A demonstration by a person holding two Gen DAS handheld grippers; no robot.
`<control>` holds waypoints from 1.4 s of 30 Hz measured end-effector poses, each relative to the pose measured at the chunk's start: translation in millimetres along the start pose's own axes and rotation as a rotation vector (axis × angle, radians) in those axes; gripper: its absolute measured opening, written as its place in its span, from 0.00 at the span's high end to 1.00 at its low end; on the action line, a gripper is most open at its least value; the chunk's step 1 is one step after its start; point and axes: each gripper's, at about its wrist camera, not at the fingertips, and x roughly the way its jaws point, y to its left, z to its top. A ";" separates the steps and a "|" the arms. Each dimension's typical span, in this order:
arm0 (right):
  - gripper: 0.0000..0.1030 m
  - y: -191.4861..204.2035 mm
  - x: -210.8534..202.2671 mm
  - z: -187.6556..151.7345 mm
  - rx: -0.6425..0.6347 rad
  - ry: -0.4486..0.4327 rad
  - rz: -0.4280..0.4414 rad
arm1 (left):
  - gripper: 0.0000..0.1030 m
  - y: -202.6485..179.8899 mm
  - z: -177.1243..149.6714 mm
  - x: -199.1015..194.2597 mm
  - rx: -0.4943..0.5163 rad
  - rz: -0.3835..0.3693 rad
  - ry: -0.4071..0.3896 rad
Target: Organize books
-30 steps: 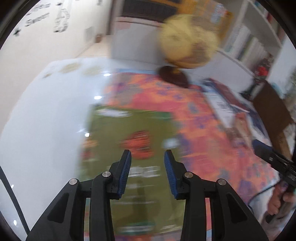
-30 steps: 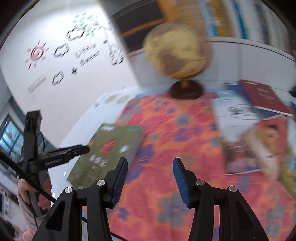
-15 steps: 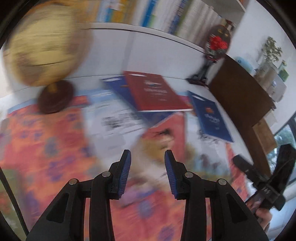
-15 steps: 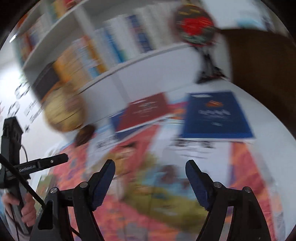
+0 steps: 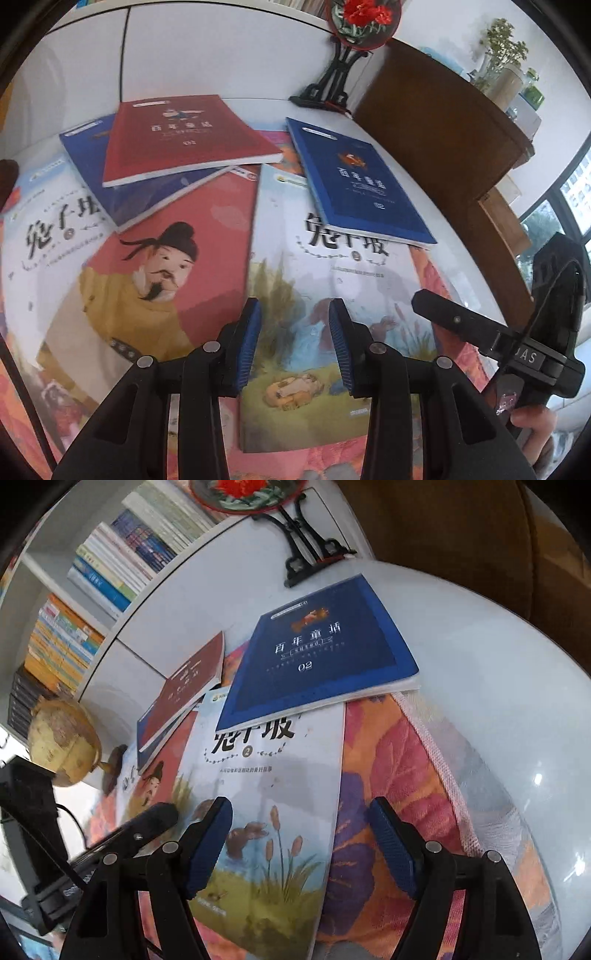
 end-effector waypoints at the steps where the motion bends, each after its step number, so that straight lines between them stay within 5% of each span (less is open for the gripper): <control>1: 0.26 2.0 0.8 -0.6 -0.009 0.003 0.001 | 0.59 2.9 1.3 -0.2 -0.009 0.001 0.003; 9: 0.26 -8.5 3.8 1.5 0.031 -0.022 0.114 | 0.54 20.4 5.7 3.2 -0.051 -0.100 0.012; 14: 0.27 -5.1 8.9 2.5 0.018 -0.027 0.175 | 0.41 11.8 4.0 4.3 -0.003 -0.131 0.000; 20: 0.27 9.7 2.6 2.0 -0.055 -0.020 0.191 | 0.40 -11.1 -4.0 -10.4 0.100 -0.022 -0.018; 22: 0.29 21.4 10.5 -3.0 -0.113 0.058 0.241 | 0.43 -13.7 -8.7 -14.4 0.068 -0.176 0.032; 23: 0.39 23.7 14.3 -6.0 -0.104 0.096 0.275 | 0.52 -15.4 -13.7 -16.2 0.014 -0.206 0.083; 24: 0.48 25.2 17.3 -8.5 -0.093 0.130 0.303 | 0.52 -17.6 -16.7 -19.1 0.012 -0.157 0.097; 27: 0.50 34.2 28.7 -15.2 -0.104 0.223 0.387 | 0.51 -19.6 -32.5 -39.1 0.052 -0.045 0.074; 33: 0.50 17.6 29.4 -14.9 0.022 0.207 0.396 | 0.47 25.4 -26.9 -72.0 0.046 0.152 -0.078; 39: 0.49 17.9 28.7 -18.3 0.039 0.188 0.396 | 0.47 69.8 14.8 -42.2 -0.028 0.180 -0.066; 42: 0.49 19.6 29.6 -17.9 0.041 0.183 0.392 | 0.46 61.8 11.6 -35.0 -0.001 0.156 -0.060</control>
